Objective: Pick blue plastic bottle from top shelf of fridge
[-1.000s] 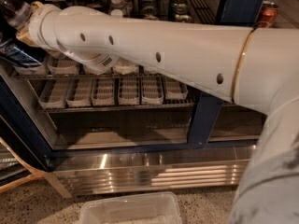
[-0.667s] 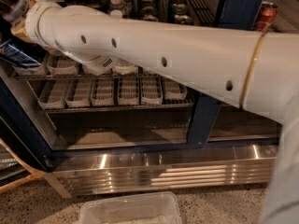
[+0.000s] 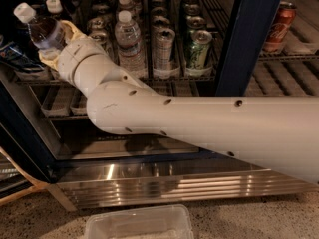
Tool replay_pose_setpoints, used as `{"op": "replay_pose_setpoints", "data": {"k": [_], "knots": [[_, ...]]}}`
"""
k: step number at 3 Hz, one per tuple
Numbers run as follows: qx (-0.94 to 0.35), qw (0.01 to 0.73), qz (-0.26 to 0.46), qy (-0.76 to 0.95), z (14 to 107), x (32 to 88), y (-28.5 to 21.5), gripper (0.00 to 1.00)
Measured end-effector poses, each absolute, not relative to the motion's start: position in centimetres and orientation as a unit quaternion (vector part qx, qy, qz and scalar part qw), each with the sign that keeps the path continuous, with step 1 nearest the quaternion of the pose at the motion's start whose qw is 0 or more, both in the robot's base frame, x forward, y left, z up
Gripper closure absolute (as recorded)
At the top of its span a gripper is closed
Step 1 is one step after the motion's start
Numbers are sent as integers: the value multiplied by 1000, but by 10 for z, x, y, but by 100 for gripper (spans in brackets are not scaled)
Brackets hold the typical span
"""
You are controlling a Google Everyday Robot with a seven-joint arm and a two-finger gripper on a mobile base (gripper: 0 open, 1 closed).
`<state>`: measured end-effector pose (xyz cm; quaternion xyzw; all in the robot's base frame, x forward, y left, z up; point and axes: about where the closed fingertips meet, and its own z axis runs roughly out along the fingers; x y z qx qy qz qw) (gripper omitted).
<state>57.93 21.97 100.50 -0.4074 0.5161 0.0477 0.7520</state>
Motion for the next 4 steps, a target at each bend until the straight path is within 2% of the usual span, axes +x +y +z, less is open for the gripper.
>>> {"op": "replay_pose_setpoints", "data": {"k": [3, 4], "knots": [[-406, 753, 59, 515, 1017, 574, 222, 100], [-408, 742, 87, 524, 1016, 558, 222, 100]]}}
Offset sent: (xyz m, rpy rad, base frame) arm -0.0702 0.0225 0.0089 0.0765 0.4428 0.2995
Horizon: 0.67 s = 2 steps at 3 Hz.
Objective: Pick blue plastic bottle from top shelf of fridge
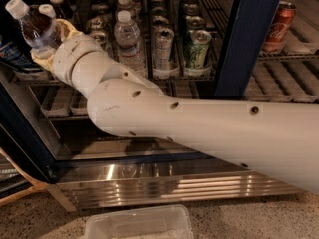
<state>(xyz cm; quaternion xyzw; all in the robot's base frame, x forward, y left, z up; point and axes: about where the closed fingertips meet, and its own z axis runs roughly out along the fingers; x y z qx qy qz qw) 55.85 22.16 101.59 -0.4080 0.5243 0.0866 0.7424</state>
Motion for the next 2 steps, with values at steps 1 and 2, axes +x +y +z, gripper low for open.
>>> {"op": "replay_pose_setpoints", "data": {"k": [1, 2], "knots": [[-471, 702, 114, 522, 1001, 490, 237, 100], [-492, 681, 130, 527, 992, 468, 246, 100]]}}
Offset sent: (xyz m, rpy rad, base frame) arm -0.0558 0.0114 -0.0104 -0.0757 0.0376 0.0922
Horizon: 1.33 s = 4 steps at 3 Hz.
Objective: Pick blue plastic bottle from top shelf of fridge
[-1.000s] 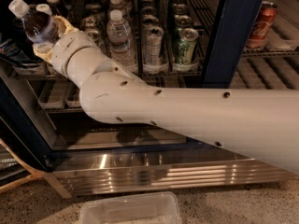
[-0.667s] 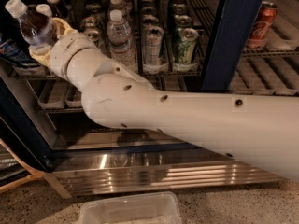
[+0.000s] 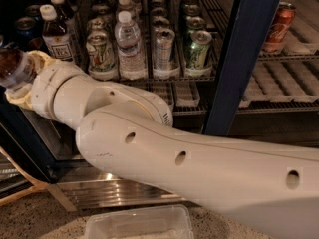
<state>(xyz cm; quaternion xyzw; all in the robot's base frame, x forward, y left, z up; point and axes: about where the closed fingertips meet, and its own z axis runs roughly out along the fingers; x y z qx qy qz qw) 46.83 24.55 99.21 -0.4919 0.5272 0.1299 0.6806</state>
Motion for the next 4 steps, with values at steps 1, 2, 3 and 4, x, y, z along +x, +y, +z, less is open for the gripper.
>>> {"op": "replay_pose_setpoints", "data": {"k": [1, 2, 3, 4], "knots": [[-510, 661, 158, 527, 989, 470, 262, 100], [-512, 652, 206, 520, 1011, 490, 264, 100], [-500, 644, 249, 523, 1019, 504, 218, 100], [-507, 612, 311, 520, 1035, 453, 197, 100]]}}
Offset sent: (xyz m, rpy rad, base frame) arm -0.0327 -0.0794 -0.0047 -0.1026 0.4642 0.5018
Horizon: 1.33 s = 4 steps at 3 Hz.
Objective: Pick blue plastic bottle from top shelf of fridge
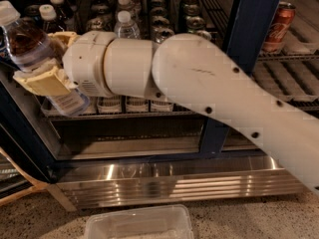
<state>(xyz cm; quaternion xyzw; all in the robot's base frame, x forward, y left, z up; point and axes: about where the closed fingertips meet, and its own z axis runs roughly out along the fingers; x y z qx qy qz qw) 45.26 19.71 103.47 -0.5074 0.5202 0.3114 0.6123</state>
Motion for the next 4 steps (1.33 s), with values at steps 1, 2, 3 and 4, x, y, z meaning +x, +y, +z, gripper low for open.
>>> {"op": "replay_pose_setpoints", "data": {"k": [1, 2, 3, 4], "knots": [[-519, 596, 309, 529, 1033, 437, 179, 100], [-508, 591, 316, 541, 1030, 427, 174, 100], [-466, 606, 347, 543, 1030, 397, 170, 100], [-402, 645, 367, 536, 1033, 363, 159, 100]]}}
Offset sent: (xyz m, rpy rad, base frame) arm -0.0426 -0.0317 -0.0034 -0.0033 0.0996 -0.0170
